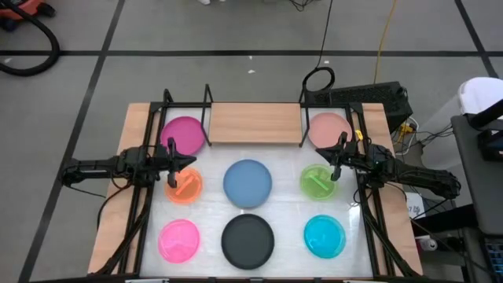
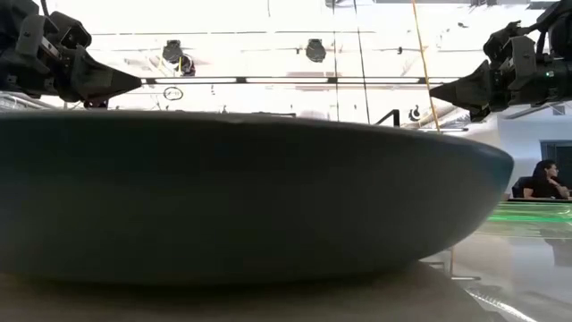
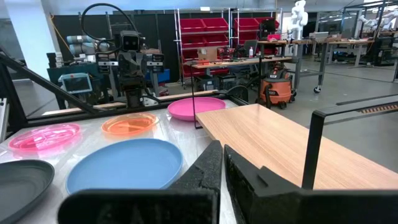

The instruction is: Place and stack plates onto a shelf

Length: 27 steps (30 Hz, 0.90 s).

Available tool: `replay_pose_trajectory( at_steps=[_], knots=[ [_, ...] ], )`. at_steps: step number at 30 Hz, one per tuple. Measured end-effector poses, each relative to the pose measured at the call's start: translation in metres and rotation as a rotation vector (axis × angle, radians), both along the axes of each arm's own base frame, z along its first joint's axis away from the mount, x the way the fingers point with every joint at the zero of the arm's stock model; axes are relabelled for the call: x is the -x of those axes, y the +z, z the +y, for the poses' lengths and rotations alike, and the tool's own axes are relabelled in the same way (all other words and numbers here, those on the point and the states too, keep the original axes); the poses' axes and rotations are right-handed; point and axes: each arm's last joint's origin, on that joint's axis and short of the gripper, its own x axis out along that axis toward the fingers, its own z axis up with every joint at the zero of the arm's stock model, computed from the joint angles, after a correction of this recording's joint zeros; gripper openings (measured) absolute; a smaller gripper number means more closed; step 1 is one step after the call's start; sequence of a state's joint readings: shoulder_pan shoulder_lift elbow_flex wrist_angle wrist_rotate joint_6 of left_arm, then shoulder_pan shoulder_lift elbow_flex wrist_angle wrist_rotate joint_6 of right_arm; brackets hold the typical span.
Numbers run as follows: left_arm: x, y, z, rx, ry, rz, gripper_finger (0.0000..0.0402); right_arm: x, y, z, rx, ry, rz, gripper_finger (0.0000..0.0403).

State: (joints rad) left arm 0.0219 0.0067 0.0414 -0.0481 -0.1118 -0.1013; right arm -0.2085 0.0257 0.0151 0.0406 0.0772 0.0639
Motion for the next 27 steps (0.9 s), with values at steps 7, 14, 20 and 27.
replay_pose_trajectory(
  at_steps=[7, 14, 20, 27],
  knots=[
    [0.0, 0.0, 0.0, 0.0, 0.0, 0.0, 0.0012, 0.0, 0.001, 0.0, 0.003, -0.003, -0.012, 0.0006],
    [0.0, 0.0, 0.0, 0.0, 0.0, 0.0, 0.0012, 0.001, 0.014, 0.0, 0.029, -0.001, -0.142, 0.0006],
    [0.0, 0.0, 0.0, 0.0, 0.0, 0.0, 0.0012, 0.003, 0.02, 0.0, 0.071, -0.034, -0.197, 0.0006],
    [0.0, 0.0, 0.0, 0.0, 0.0, 0.0, 0.0012, 0.0, 0.023, -0.002, 0.181, -0.074, -0.096, 0.0006]
  ],
)
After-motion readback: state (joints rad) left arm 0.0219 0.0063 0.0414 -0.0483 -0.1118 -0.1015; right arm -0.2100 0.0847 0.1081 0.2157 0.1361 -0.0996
